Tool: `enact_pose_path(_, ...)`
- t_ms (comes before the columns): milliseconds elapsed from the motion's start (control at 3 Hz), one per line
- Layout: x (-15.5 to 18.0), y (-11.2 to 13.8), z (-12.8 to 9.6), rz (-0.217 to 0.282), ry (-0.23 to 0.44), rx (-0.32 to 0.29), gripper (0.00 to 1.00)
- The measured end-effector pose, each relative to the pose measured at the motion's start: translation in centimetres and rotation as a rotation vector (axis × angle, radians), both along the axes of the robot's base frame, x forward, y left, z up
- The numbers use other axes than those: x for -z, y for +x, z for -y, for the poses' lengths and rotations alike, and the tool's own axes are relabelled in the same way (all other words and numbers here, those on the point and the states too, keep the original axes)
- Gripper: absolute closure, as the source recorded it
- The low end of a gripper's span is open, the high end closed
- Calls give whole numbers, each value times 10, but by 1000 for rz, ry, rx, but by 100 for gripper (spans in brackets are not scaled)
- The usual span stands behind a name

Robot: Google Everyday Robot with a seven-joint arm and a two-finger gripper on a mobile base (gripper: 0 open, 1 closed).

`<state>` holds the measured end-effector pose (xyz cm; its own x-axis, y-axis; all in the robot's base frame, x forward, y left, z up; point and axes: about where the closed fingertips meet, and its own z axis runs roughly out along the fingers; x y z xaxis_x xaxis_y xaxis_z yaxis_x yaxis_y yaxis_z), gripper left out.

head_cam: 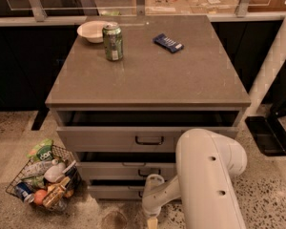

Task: Open bottom drawer

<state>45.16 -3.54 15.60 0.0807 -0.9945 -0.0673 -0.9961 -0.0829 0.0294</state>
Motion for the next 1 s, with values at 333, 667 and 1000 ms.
enact_pose_path(333, 5, -1, -3, -15, 5, -17, 0)
enact_pose_path(667, 12, -1, -4, -34, 10, -34, 0)
enact_pose_path(1000, 13, -2, -4, -37, 11, -38, 16)
